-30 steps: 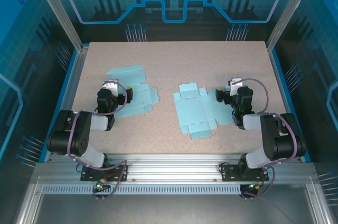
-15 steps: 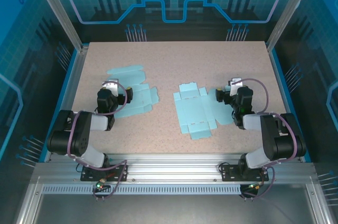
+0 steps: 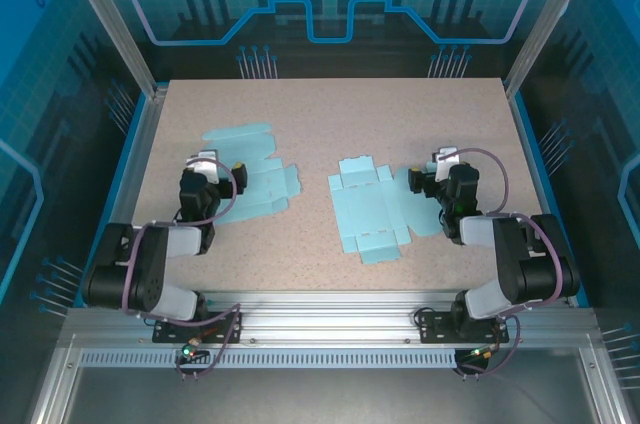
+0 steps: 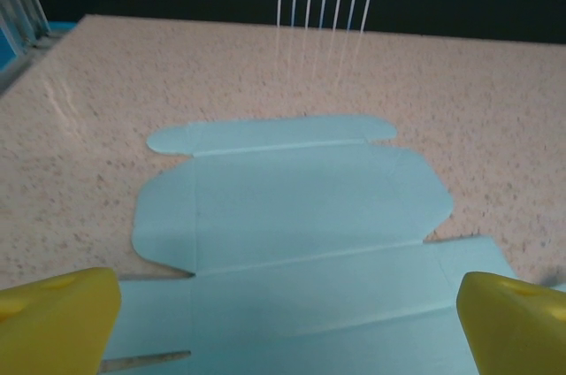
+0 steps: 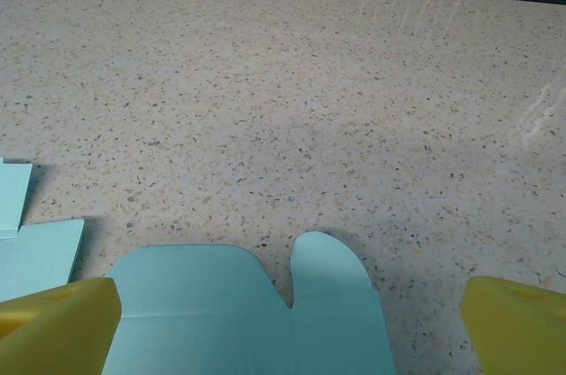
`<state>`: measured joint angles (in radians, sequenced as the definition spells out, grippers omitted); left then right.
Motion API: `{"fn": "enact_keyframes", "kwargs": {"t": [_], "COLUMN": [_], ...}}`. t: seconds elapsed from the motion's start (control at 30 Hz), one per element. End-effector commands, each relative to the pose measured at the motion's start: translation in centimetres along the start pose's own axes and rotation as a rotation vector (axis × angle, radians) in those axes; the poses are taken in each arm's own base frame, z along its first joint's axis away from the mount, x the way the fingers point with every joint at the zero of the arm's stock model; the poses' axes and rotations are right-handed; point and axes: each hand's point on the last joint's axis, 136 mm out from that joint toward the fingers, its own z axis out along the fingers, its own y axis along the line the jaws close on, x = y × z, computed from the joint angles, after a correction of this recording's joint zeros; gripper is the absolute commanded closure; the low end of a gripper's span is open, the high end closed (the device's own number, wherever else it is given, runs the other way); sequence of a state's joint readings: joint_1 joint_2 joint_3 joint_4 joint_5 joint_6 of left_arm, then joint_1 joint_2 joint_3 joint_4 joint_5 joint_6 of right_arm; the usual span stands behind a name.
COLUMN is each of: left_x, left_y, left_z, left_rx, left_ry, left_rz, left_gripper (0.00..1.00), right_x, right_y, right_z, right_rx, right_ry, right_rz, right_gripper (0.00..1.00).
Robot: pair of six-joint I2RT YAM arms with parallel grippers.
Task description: Fold the paper box
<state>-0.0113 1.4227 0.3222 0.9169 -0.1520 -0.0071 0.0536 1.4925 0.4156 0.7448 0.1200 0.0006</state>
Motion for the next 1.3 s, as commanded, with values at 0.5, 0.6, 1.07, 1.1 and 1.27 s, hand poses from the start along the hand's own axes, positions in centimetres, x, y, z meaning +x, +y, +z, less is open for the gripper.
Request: {"fn": "enact_keyframes", "kwargs": {"t": [0.5, 0.6, 1.07, 1.1, 1.27], "left_x": [-8.0, -7.6, -6.1, -6.2, -6.3], "left_y": [-3.3, -5.3, -9.4, -9.2, -8.8], "left_z": [-7.0, -8.2, -10.4, -10.4, -9.9], "left_rx": [0.090, 0.128, 0.196, 0.187, 0.151], "left_ry": [-0.101, -0.072, -0.015, -0.019, -0.025], "left_rz": [-0.199, -0.213, -0.203, -0.201, -0.236], "left_gripper": [0.01, 0.01, 0.01, 0.01, 0.01], "right_x": [-3.3, -2.7, 3.4, 3.8, 5.2], "right_y": [-4.3, -3.9, 6.7, 7.4, 9.3], "right_z": [-8.3, -10.4, -18.7, -19.1, -20.6], "right_rx": [0.253, 0.256, 0.066, 0.059, 0.051], "right_ry": [0.153, 0.267, 0.674, 0.698, 0.780], "right_rz": [0.232, 0.278, 0.269, 0.247, 0.151], "right_gripper": [0.00, 0.00, 0.04, 0.05, 0.06]}}
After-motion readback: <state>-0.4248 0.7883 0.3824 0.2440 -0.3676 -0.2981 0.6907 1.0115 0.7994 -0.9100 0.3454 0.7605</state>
